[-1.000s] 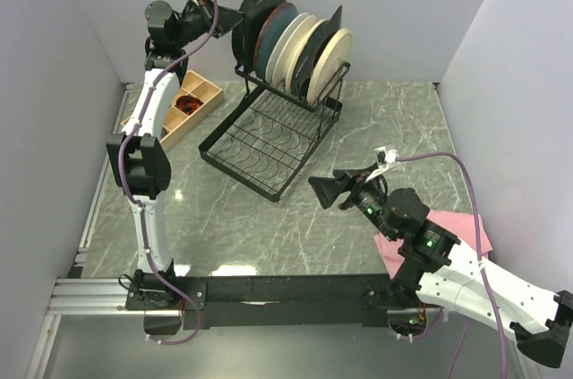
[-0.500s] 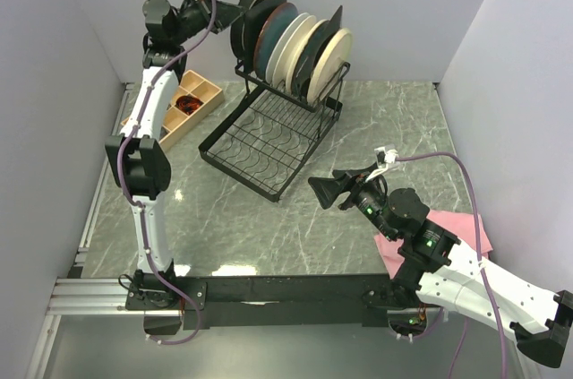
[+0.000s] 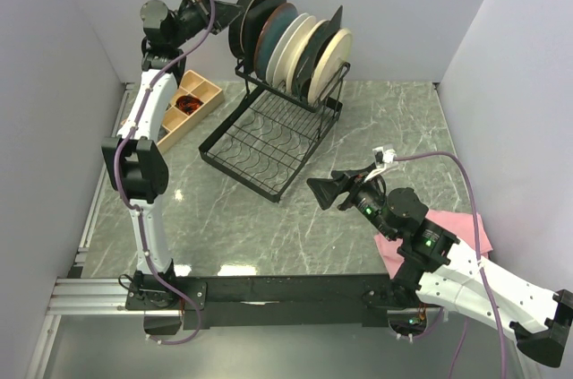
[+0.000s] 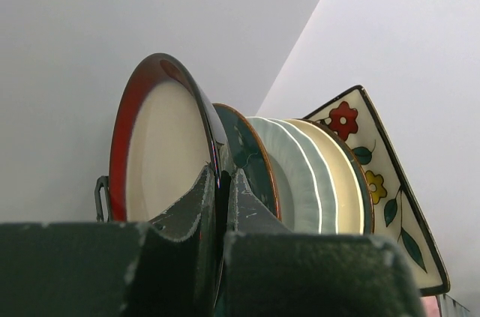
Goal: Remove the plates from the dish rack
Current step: Unload the plate from the dish rack.
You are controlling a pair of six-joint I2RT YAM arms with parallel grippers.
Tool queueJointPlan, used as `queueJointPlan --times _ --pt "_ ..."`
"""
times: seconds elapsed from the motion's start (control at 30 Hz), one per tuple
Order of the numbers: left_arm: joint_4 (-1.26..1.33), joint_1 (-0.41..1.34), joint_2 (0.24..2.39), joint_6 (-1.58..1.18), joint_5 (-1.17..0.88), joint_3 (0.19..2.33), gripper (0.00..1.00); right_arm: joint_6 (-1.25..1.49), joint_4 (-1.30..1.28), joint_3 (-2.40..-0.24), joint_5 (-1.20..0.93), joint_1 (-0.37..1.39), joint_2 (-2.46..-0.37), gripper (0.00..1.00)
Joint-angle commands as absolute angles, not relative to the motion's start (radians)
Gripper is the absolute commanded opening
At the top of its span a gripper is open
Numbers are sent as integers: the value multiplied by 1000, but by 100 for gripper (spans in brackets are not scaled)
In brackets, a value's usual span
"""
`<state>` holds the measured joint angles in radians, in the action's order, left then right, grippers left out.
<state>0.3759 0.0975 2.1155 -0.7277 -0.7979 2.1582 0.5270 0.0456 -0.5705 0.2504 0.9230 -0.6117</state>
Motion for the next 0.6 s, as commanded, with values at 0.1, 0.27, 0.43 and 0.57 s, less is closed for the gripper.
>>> queueJointPlan --times 0.1,0.27,0.43,0.57 --pt "666 141 1945 -779 -813 2197 1 529 91 -604 242 927 -612 93" --pt "664 141 1959 -825 -792 2241 1 529 89 -604 242 927 -611 93" --pt "623 141 1951 -795 -775 2241 1 529 90 -604 241 927 -604 93" --pt "659 135 1945 -830 -778 2217 1 529 92 -603 238 927 -603 93"
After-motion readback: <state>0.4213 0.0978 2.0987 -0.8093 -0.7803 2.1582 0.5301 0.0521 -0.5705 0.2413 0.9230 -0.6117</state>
